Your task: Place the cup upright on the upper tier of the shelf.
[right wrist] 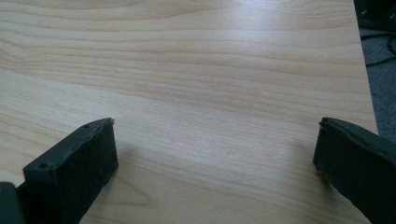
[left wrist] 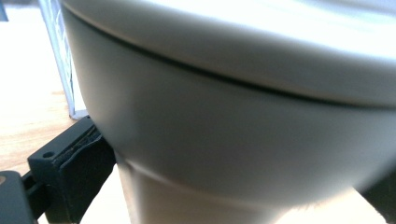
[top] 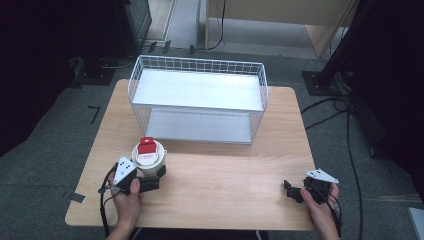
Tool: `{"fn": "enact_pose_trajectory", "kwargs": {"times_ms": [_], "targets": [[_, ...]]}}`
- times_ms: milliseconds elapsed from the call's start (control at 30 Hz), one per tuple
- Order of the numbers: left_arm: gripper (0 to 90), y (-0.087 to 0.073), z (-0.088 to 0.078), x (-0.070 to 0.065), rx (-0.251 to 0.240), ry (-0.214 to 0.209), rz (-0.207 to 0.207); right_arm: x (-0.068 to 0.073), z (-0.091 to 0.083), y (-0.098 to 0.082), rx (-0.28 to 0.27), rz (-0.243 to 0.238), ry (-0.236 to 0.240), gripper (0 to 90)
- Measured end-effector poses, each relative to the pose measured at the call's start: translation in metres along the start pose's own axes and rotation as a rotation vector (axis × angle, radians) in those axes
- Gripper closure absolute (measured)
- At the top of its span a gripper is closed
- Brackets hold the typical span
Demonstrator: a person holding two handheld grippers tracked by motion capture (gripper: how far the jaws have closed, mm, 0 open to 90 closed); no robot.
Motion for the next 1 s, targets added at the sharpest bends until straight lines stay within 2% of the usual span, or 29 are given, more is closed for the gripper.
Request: {"fn": "enact_pose_trajectory", "kwargs": {"times_ms": [100, 233, 300, 667, 800, 833, 1000], "targets": [[0.0, 0.0006, -0.0006, 0.0003, -0.025, -0.005, -0.015, -0.0002, 0.0, 0.0, -0.002, -0.007, 0.004, 0.0], [0.0, 0.0022, -0.0036, -0.0022, -0.053, 0.025, 0.041, -0.0002, 0.0, 0.0, -0.002, -0.007, 0.004, 0.0], [1.3, 0.0032, -0.0043, -0.0027, -0.059, 0.02, 0.032, -0.0002, -0.0001, -0.0001, -0.001, -0.009, 0.005, 0.0], [1.8, 0.0024, -0.0011, -0.0012, -0.046, 0.012, 0.029, 0.0001, -0.0003, -0.0003, 0.0, -0.008, 0.007, 0.0], [4.5, 0.0018, -0.0013, -0.0016, -0.033, 0.043, 0.073, 0.0001, -0.0003, -0.0003, 0.001, -0.007, 0.007, 0.0], [8.0, 0.0014, -0.0014, -0.0013, -0.034, 0.06, 0.087, 0.0001, -0.0003, -0.0003, 0.001, -0.008, 0.007, 0.0], [9.6, 0.0026, -0.0008, 0.0009, -0.04, 0.052, 0.075, 0.0001, -0.0003, -0.0003, 0.001, -0.008, 0.007, 0.0]]}}
Point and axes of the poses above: each handheld gripper's, and its own axes: z roughly forward along the jaws, y roughly out of its top, x roughly to its left, the point moved 4 cm from there along z, roughly forward along the jaws, and after that the axes turned 4 degrees about -y, right-handed, at the moved point
